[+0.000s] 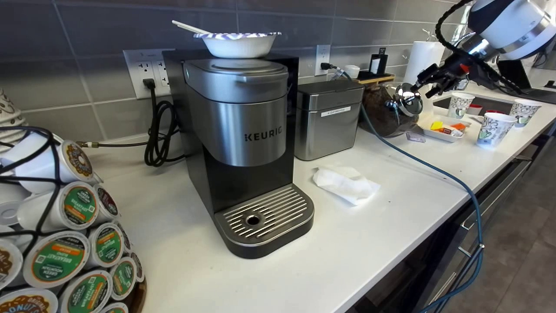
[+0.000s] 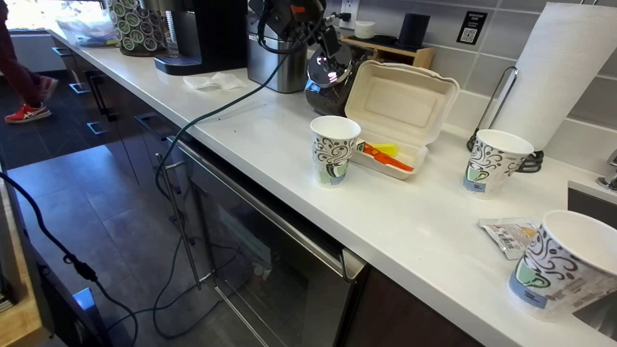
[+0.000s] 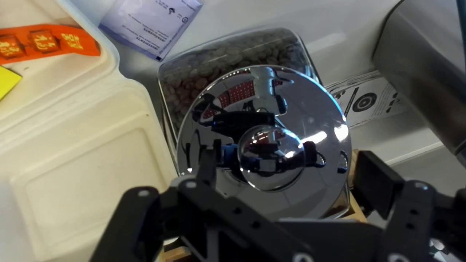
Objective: Remove the lid from the container
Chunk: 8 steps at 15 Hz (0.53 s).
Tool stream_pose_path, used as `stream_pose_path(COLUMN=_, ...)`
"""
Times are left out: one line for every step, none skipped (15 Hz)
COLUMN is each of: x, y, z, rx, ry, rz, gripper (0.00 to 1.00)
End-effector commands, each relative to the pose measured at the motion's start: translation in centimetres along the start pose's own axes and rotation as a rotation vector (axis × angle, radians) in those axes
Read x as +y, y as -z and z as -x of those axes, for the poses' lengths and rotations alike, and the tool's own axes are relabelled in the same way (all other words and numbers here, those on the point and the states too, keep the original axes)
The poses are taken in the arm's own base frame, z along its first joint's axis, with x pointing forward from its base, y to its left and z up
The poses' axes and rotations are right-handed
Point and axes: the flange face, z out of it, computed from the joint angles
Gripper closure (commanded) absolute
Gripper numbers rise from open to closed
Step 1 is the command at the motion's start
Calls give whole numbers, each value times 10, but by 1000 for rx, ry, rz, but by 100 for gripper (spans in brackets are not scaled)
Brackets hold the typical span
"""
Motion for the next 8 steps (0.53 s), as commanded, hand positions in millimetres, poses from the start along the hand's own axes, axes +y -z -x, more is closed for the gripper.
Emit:
stream_pose_path(x=6, y=-9, z=-5, rx=8, ry=-26, rz=25, gripper=12)
stream_pose_path(x=7, y=-10, z=-6, rx=5, ry=-31, rz=30, gripper=18)
stream_pose_path(x=9, y=-13, z=-6, rx=2, ry=-38, rz=40, gripper=13)
stream_pose_path(x=11, y=-15, z=-6, rx=-4, ry=-44, rz=40, gripper=12)
stream_pose_path(x=13, y=-15, z=-6, rx=-9, ry=-48, rz=45, gripper=14)
stream_pose_path(x=12, y=-16, z=-6, rx=-14, ry=-48, rz=48, gripper=13)
stream_pose_path(x=12, y=-18, z=-7, rx=-15, ry=-46, rz=54, gripper=20)
stream_pose_path(x=11, y=-19, z=-8, rx=-16, ry=-44, rz=57, gripper=24)
